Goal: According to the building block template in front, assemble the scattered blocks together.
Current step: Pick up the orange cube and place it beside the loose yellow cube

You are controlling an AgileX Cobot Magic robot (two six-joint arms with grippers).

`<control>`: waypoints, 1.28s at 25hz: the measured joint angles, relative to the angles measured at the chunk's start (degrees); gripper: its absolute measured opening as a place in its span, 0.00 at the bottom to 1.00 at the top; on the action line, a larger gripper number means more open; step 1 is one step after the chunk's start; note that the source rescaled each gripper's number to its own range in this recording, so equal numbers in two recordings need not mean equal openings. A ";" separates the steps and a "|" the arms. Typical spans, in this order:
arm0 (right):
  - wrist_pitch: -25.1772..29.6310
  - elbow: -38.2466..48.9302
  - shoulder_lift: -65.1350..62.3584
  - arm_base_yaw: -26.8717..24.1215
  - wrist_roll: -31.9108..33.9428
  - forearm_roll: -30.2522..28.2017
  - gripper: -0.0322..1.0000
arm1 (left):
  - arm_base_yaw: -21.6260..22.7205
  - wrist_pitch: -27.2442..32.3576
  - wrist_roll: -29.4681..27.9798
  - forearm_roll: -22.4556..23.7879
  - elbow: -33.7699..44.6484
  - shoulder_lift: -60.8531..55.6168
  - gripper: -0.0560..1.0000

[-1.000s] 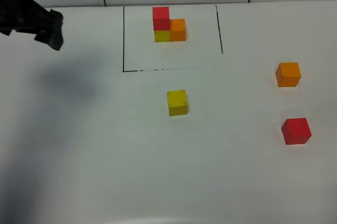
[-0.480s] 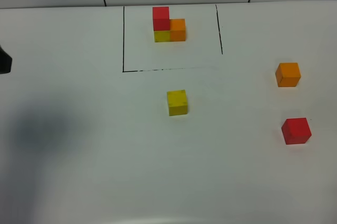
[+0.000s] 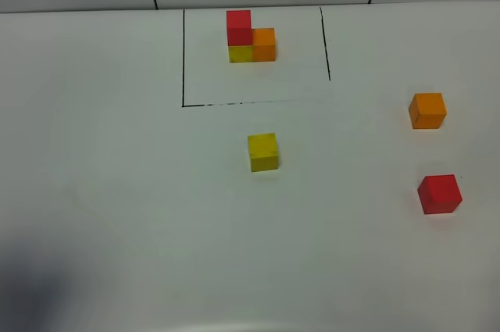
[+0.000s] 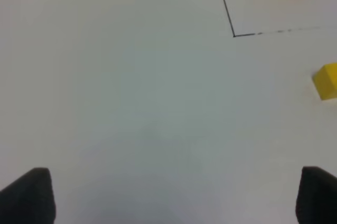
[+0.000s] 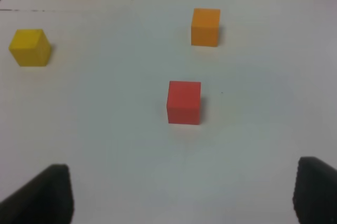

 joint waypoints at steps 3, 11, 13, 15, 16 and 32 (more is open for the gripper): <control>0.00 0.00 0.00 0.00 0.00 0.00 0.72 | 0.00 0.26 0.05 -1.47 2.97 -6.43 0.92; 0.00 0.00 0.00 0.00 0.00 0.00 0.72 | 0.00 2.64 0.12 -2.24 12.71 -20.18 0.90; 0.00 0.00 0.00 0.00 0.00 0.00 0.72 | 0.00 2.89 0.93 -3.21 14.30 -22.69 0.90; 0.00 0.00 0.00 0.00 0.00 0.00 0.72 | 0.00 3.13 2.22 -4.80 15.52 -24.99 0.89; 0.00 0.00 0.00 0.00 0.00 0.00 0.72 | 0.00 3.41 2.83 -5.38 15.88 -26.16 0.88; 0.00 0.00 0.00 0.00 0.00 0.00 0.72 | 0.00 5.77 3.94 -7.10 18.38 -33.13 0.67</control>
